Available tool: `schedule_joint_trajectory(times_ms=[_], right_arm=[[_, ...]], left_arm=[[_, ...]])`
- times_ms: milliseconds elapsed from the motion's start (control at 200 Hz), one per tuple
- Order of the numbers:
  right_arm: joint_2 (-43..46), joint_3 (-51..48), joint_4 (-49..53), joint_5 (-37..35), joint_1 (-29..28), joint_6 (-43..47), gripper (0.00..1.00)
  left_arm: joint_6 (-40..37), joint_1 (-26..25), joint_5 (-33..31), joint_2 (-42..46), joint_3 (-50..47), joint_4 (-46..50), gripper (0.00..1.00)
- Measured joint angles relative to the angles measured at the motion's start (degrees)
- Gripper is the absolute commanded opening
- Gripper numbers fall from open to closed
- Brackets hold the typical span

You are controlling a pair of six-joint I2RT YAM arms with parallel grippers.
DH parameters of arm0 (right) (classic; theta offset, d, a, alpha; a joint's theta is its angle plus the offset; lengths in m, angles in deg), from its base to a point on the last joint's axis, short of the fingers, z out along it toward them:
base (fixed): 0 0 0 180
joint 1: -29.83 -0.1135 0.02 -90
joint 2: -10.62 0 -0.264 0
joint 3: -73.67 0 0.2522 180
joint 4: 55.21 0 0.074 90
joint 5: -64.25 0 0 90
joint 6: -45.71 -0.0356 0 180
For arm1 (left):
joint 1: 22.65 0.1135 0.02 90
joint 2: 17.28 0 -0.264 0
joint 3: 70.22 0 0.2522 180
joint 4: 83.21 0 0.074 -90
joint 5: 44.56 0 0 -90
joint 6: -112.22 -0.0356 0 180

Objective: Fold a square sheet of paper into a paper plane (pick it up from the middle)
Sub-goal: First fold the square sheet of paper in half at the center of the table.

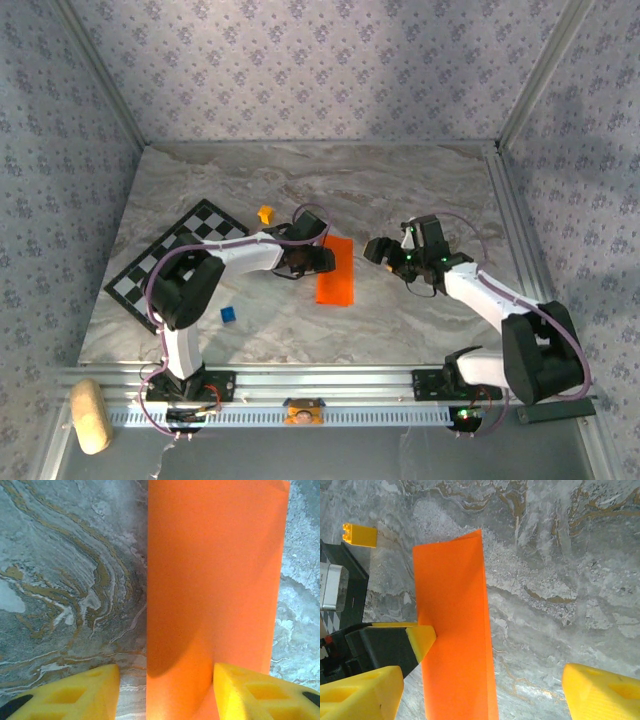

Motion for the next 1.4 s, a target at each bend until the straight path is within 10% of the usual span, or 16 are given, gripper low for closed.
schedule_joint_trajectory(times_ms=[1399], right_arm=[[-4.3,-1.7,-3.8,4.4,1.4,-0.7,0.76]], left_arm=[[-5.1,0.7,1.6,-4.3,7.0,7.0,0.53]])
